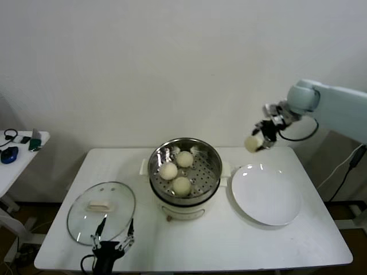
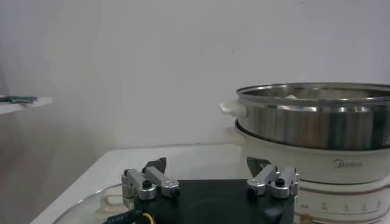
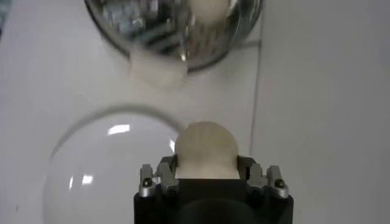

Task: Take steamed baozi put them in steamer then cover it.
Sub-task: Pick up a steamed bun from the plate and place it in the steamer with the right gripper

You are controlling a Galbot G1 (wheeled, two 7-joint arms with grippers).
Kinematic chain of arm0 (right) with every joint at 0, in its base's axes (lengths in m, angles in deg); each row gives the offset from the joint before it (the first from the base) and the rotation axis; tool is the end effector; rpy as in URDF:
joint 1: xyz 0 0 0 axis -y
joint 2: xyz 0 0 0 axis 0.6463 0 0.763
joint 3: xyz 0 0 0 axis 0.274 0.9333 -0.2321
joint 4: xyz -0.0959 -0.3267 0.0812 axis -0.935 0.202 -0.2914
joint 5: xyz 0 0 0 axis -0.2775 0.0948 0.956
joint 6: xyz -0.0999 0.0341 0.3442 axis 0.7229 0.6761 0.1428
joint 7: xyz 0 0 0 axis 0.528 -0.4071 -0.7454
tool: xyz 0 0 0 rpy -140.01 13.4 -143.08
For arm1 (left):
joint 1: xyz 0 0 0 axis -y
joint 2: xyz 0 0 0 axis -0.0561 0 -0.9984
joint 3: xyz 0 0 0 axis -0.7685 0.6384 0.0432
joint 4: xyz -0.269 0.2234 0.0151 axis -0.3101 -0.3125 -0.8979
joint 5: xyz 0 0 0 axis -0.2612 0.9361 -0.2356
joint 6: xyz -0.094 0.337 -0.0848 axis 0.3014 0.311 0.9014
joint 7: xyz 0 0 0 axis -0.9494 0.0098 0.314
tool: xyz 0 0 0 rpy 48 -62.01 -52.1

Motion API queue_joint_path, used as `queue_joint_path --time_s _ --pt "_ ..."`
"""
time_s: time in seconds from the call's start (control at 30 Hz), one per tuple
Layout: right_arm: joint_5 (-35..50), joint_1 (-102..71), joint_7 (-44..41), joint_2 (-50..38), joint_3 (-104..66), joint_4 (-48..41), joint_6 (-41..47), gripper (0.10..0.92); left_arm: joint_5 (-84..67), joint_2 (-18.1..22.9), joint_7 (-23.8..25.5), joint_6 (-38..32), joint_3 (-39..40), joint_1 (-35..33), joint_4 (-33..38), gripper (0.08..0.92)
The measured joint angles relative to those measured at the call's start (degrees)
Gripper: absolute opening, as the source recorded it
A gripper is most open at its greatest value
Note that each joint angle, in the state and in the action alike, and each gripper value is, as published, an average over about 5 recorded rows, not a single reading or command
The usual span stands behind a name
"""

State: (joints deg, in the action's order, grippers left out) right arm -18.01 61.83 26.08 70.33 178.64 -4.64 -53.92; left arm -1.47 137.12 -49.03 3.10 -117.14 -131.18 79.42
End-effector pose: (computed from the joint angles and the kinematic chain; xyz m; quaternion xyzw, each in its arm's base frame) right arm 0.5642 -0.0765 0.0218 0.5180 -0.5831 0.5460 0.3059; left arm 0.1000 0.0280 -0.3540 -0.0024 -0.9964 -0.0212 0.0823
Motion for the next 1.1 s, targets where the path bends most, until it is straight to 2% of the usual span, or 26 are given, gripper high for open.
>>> queue_joint_path --time_s 0.17,0.37,0.87,1.1 --pt "5.8 3.4 2.1 4.5 0.4 4.9 3.5 0.645 -0.6 -0.3 0.0 0.0 -0.4 0.0 0.2 0.823" --pt "8.2 1.7 4.5 9.3 1.3 7.2 6.1 0.645 -1.1 -0.5 0.0 0.1 -1.0 -0.2 0.5 0.823" --pt "2.8 -8.9 7.9 14.9 2.1 3.8 8.4 0.654 -1.3 -0.6 0.1 0.0 -1.2 -1.1 1.1 0.823" --pt "1.0 -12.1 9.1 16.6 1.3 1.4 8.9 0.685 -1.3 -0.6 0.0 -0.1 -1.1 -1.2 1.4 0.823"
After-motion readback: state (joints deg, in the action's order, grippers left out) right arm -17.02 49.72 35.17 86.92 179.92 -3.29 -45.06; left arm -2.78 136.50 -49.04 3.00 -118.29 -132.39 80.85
